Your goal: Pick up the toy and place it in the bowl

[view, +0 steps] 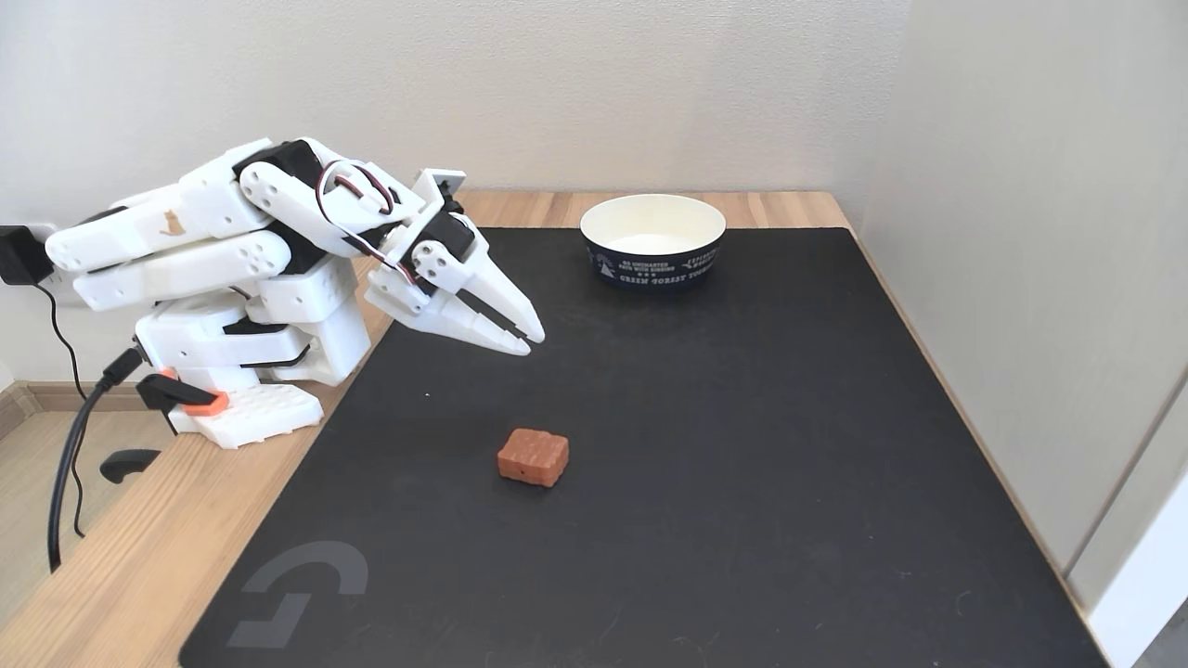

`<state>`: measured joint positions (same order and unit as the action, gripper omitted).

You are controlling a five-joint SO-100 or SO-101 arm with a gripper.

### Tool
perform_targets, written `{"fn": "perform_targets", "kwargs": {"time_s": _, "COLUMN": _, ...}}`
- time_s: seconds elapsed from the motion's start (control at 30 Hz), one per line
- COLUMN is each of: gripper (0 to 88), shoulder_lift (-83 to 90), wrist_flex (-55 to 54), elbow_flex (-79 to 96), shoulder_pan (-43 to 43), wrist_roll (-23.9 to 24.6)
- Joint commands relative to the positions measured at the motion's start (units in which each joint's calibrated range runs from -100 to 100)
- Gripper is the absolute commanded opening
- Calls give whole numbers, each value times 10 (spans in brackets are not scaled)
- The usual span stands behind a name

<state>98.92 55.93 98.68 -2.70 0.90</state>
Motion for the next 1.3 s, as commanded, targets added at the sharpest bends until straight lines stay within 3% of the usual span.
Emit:
{"fn": "perform_targets", "kwargs": {"time_s": 0.0, "gripper": 39, "shoulder_lift": 6, "wrist_flex": -4, "elbow_flex": 2, "shoulder_pan": -3, "wrist_roll": 0}}
{"fn": "perform_targets", "kwargs": {"time_s": 0.53, "gripper": 44, "shoulder_lift": 6, "wrist_flex": -4, "elbow_flex": 2, "shoulder_pan": -4, "wrist_roll": -1}}
{"fn": "perform_targets", "kwargs": {"time_s": 0.6, "gripper": 104, "shoulder_lift": 6, "wrist_flex": -4, "elbow_flex": 2, "shoulder_pan": -2, "wrist_roll": -3}}
{"fn": "perform_targets", "kwargs": {"time_s": 0.63, "gripper": 165, "shoulder_lift": 6, "wrist_flex": -4, "elbow_flex": 2, "shoulder_pan": 2, "wrist_roll": -3}}
{"fn": "perform_targets", "kwargs": {"time_s": 0.67, "gripper": 308, "shoulder_lift": 6, "wrist_flex": -4, "elbow_flex": 2, "shoulder_pan": 7, "wrist_roll": -4}}
{"fn": "perform_targets", "kwargs": {"time_s": 0.77, "gripper": 460, "shoulder_lift": 6, "wrist_flex": -3, "elbow_flex": 2, "shoulder_pan": 16, "wrist_roll": -4}}
{"fn": "perform_targets", "kwargs": {"time_s": 1.07, "gripper": 470, "shoulder_lift": 2, "wrist_flex": 5, "elbow_flex": -10, "shoulder_pan": 17, "wrist_roll": 7}}
{"fn": "perform_targets", "kwargs": {"time_s": 1.27, "gripper": 470, "shoulder_lift": -25, "wrist_flex": 55, "elbow_flex": -93, "shoulder_pan": 14, "wrist_roll": 109}}
